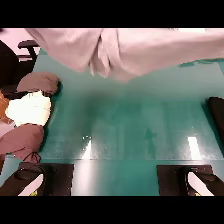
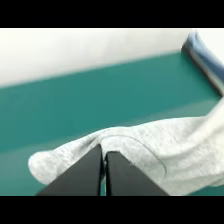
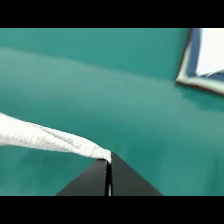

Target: Fold the shirts.

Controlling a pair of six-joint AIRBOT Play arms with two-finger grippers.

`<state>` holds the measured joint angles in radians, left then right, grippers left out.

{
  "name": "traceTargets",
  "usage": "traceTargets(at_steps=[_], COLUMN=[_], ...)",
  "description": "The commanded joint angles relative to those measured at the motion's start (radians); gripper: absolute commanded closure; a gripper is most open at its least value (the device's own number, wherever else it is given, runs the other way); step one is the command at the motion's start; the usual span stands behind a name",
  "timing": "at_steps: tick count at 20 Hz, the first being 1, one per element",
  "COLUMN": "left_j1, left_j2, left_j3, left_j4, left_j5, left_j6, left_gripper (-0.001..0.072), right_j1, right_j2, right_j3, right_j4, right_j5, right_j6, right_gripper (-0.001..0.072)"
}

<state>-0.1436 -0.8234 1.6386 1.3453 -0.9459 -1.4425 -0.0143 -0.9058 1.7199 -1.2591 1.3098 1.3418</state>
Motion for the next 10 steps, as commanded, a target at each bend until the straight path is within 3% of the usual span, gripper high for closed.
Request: traceTargets(at_steps=[1, 6, 10], left_j1=[0.001, 0.001, 0.001], left_j2=[0.127, 0.14, 0.002], left_j3=[0.09, 0.127, 0.126], left_j4=[-0.02, -0.022, -0.092], left_j5=[-0.015, -0.105, -0.265], left_j6=[0.002, 0.003, 0.004], left_gripper=[0.0684, 0.0683, 0.0683], right_j1=[-0.065, -0.155, -0.155], right_j2=[0.061, -0.058, -0.199], right_j3=[0.142, 0.335, 0.334], right_j4=[-0.053, -0.05, -0.041], right_j5=[0.035, 0.208, 0.245], right_j6=[0.001, 0.016, 0.058], right_gripper=[0.07, 0.07, 0.07])
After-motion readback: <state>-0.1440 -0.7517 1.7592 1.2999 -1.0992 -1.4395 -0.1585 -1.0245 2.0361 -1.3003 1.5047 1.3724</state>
